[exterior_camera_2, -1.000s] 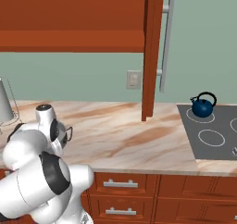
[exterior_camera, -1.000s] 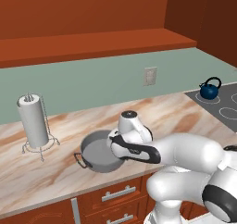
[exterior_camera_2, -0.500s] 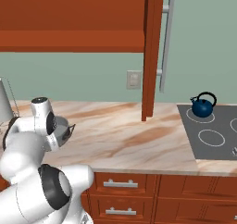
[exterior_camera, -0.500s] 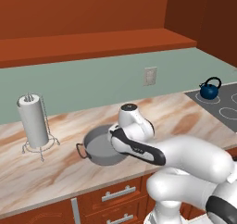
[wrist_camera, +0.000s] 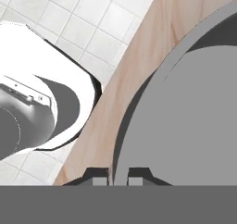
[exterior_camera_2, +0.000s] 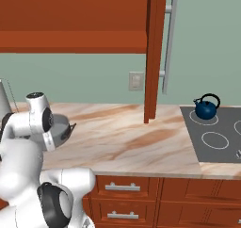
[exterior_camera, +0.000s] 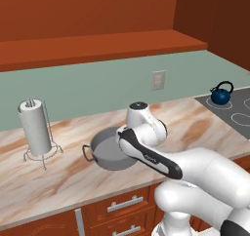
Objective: Pick the kettle from the cabinet and place it on a stove burner. Then pick the pot from the counter and place it on another stove burner. Finally, turn both burners on.
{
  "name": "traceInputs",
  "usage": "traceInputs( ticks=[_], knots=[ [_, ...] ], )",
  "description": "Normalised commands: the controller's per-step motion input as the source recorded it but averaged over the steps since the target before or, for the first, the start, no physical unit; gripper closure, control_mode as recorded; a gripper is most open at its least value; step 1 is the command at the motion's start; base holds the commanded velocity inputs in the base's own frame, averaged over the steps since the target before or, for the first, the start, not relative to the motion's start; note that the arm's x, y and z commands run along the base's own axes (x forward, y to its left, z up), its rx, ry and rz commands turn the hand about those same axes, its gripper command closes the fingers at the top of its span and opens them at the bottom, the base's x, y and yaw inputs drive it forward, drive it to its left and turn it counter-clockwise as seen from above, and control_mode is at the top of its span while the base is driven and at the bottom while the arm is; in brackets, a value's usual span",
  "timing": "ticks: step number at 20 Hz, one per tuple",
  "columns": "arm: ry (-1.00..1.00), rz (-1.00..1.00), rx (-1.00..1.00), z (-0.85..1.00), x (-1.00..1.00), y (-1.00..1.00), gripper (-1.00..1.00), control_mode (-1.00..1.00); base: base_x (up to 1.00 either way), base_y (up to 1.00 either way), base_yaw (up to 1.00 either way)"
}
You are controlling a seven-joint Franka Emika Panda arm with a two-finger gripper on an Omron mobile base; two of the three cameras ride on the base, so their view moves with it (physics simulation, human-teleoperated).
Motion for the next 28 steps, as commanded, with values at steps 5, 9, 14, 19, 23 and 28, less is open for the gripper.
traceInputs(
  ticks=[5, 9, 14, 19, 23, 28],
  knots=[
    [0.00, -0.06, 0.00, 0.42, -0.20, -0.07, 1.00, -1.00, 0.00, 0.00, 0.00],
    [0.00, -0.04, -0.01, 0.34, -0.22, -0.03, 1.00, -1.00, 0.00, 0.00, 0.00],
    [0.00, -0.03, 0.00, 0.29, -0.27, -0.04, 1.00, -1.00, 0.00, 0.00, 0.00],
    [0.00, -0.04, 0.00, 0.33, -0.41, -0.11, 1.00, -1.00, 0.00, 0.00, 0.00],
    [0.00, -0.04, 0.00, 0.33, -0.41, -0.12, 1.00, -1.00, 0.00, 0.00, 0.00],
    [0.00, -0.03, 0.00, 0.41, -0.39, -0.12, 1.00, -1.00, 0.00, 0.00, 0.00]
  ],
)
